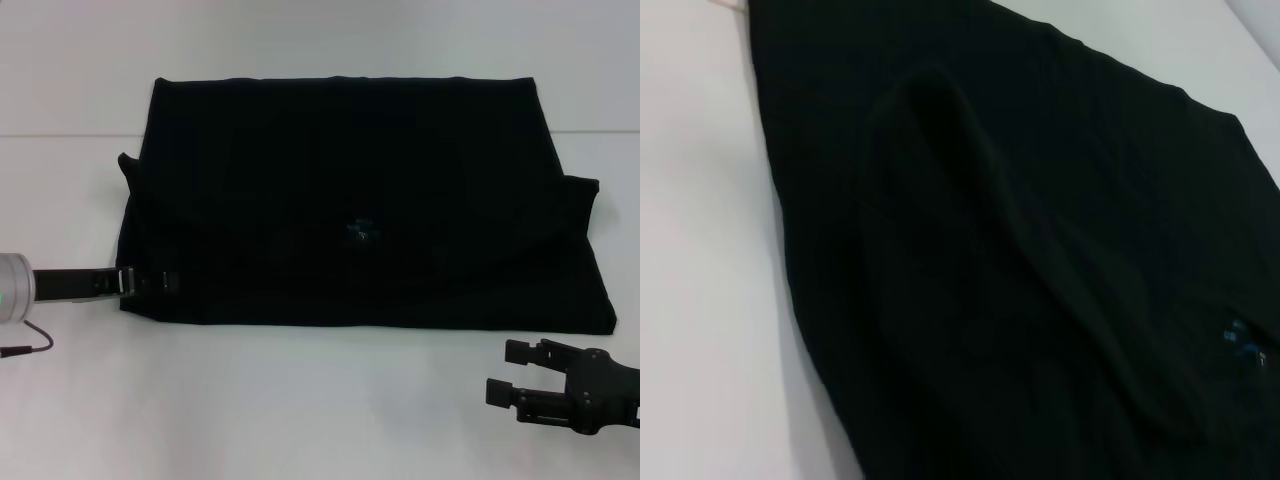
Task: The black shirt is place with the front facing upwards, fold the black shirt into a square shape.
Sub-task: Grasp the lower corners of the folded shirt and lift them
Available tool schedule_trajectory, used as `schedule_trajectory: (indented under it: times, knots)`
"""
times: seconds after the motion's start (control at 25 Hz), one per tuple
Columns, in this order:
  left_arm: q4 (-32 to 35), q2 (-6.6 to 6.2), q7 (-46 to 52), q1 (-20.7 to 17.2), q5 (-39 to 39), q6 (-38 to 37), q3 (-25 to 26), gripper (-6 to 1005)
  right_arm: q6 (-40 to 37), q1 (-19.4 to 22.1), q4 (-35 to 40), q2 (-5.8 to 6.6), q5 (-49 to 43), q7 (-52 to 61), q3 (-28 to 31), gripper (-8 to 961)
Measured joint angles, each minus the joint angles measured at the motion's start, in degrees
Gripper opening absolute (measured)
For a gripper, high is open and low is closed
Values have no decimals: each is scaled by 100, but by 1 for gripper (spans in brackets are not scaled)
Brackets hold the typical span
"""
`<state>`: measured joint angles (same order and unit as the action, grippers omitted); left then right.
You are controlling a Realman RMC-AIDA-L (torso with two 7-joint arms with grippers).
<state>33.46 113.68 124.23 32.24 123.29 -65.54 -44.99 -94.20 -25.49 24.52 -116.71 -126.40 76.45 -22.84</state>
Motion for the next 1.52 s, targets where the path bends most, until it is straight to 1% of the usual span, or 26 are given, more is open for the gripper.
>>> schedule_trajectory:
  times: [0.04,0.24,0.68,0.76,0.84,0.88,0.96,1.04,1.12,1.16,1.24,1.28,1.32,1.36,1.4,1.52]
  knots:
    - [-2,-5,0,-3,2,-4,-1,666,-3,4,0,0,3,1,7,922]
    - [-2,-6,-29,-35,23,-29,-6,423,-19,9,0,0,17,2,19,921]
    - [18,-8,-46,-29,139,-102,-10,31,-54,9,44,16,33,201,40,918]
    - [19,-25,-47,-27,140,-141,-10,31,-68,0,60,53,44,363,52,918]
    - [12,-61,-38,-23,142,-196,-10,31,-77,-34,165,119,53,754,62,917]
    - [12,-61,-38,-23,142,-196,-10,31,-79,-63,320,161,51,1153,52,917]
    - [-9,-101,-18,-14,143,-241,-9,31,-75,-121,679,252,27,1937,17,917]
    - [-18,-130,-11,-7,143,-273,-7,31,-95,-189,1079,364,-23,2714,-7,916]
    - [-20,-144,-10,-3,143,-300,-1,31,-175,-277,1532,525,-81,3550,-63,916]
    - [-20,-150,-11,0,143,-320,9,31,-184,-327,1731,630,-149,4094,-125,916]
    - [-21,-162,-21,1,143,-351,21,31,-123,-475,1973,874,-404,5161,-251,915]
    - [-22,-166,-28,1,143,-359,21,31,18,-620,2059,1010,-785,5850,-302,915]
    - [-23,-169,-35,1,143,-363,13,31,18,-620,2059,1010,-785,5850,-302,915]
    - [-24,-169,-42,1,142,-372,5,31,98,-707,2113,1042,-994,6119,-311,914]
    - [-24,-169,-48,2,143,-382,2,31,208,-792,2153,1044,-1221,6263,-314,914]
    - [-25,-171,-53,1,142,-406,-2,31,488,-1037,2132,993,-1813,6444,-403,913]
